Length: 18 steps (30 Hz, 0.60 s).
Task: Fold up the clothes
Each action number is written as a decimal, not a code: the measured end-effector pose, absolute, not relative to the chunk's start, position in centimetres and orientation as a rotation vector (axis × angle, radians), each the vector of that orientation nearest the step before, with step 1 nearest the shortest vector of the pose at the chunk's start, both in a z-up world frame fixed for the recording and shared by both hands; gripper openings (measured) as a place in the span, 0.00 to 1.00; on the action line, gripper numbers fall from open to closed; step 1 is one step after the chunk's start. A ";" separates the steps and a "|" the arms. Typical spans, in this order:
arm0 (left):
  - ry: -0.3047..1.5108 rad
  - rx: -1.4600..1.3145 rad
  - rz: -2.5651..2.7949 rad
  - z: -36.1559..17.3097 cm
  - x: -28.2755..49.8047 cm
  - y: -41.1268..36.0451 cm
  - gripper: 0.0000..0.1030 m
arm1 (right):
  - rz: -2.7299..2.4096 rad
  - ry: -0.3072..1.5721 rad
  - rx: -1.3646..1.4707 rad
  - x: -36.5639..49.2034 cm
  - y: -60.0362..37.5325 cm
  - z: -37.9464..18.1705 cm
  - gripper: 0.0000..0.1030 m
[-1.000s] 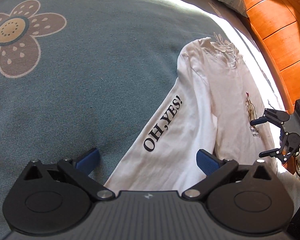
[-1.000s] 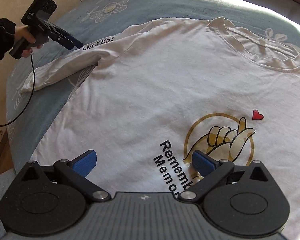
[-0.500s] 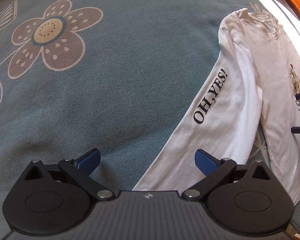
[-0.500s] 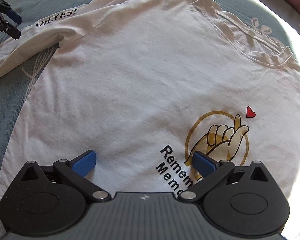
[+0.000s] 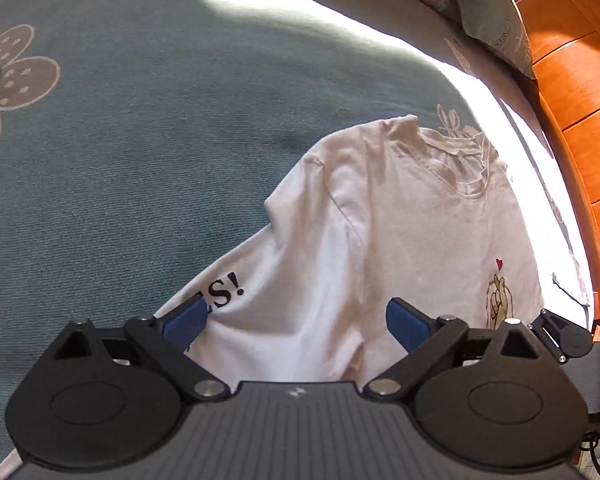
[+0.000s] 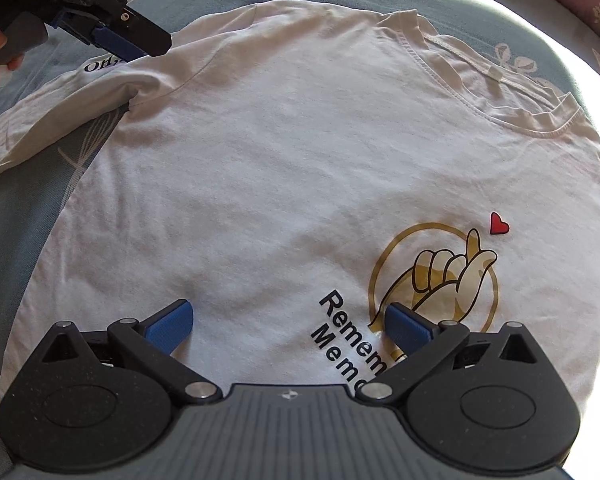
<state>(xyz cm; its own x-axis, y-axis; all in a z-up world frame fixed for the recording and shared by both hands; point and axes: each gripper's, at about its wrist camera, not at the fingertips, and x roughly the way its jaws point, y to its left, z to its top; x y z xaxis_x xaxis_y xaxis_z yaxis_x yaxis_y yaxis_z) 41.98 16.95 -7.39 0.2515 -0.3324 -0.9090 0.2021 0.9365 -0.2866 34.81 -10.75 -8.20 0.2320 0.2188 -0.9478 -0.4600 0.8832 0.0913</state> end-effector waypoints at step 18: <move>1.221 -0.378 -0.420 -7.7 45.3 16.5 0.91 | 0.349 1.138 -0.183 33.5 -8.8 -9.0 1.00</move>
<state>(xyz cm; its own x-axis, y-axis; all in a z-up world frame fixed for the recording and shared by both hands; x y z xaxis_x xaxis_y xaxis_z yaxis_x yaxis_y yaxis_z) 45.28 16.53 -7.70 0.2849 -0.5026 -0.8162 0.1065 0.8628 -0.4941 33.46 -8.81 -8.96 0.3730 0.1784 -0.9105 -0.3627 0.9313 0.0338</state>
